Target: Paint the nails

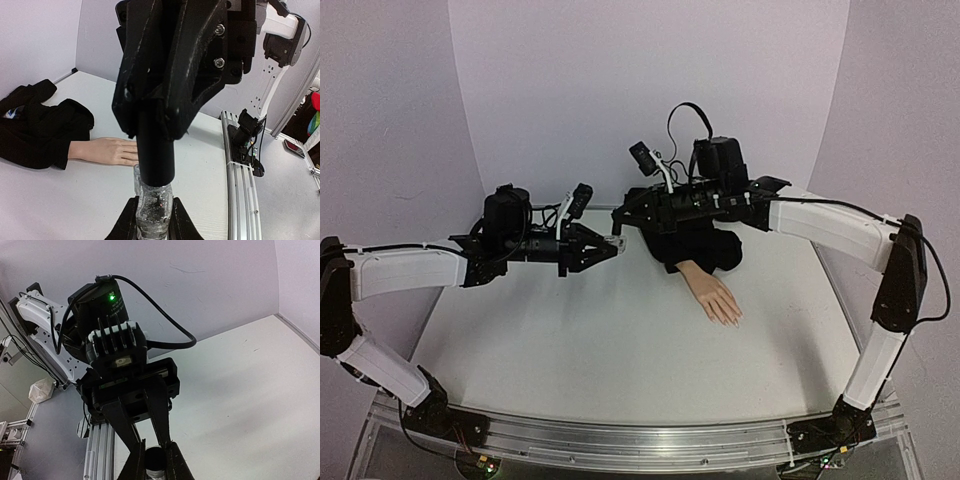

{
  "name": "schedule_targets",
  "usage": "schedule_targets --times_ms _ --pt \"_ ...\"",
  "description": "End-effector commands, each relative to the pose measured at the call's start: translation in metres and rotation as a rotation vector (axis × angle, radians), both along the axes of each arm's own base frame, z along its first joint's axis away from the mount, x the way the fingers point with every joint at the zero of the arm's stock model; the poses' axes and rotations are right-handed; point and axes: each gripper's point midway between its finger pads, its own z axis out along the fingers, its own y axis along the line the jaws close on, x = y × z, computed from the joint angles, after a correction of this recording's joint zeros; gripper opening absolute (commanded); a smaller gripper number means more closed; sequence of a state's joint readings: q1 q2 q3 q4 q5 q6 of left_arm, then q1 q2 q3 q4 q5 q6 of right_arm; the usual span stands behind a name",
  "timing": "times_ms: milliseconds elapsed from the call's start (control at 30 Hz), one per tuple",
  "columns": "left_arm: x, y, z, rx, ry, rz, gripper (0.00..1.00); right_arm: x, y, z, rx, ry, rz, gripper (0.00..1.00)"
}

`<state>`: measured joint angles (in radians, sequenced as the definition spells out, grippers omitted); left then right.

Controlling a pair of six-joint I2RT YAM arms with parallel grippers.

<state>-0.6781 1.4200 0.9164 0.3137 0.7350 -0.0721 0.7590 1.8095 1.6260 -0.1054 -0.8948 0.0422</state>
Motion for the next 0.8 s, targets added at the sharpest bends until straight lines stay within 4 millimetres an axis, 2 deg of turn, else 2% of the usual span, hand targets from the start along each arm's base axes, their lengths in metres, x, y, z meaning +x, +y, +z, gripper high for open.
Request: schedule_targets --times_ms 0,200,467,600,767 --pt "0.015 0.008 0.111 -0.212 -0.311 0.093 0.00 -0.028 0.005 -0.058 -0.145 0.158 0.055 0.00" --pt "0.027 0.017 0.117 -0.254 -0.321 0.196 0.00 -0.015 0.010 -0.076 -0.177 0.173 -0.048 0.00" --pt "0.048 0.020 0.118 -0.251 -0.375 0.304 0.00 -0.002 0.027 -0.097 -0.223 0.220 -0.192 0.00" --pt "0.068 0.021 0.118 -0.241 -0.400 0.386 0.00 0.007 0.037 -0.108 -0.254 0.250 -0.335 0.00" --pt "0.099 0.025 0.117 -0.240 -0.440 0.528 0.00 0.019 0.047 -0.115 -0.295 0.246 -0.614 0.00"
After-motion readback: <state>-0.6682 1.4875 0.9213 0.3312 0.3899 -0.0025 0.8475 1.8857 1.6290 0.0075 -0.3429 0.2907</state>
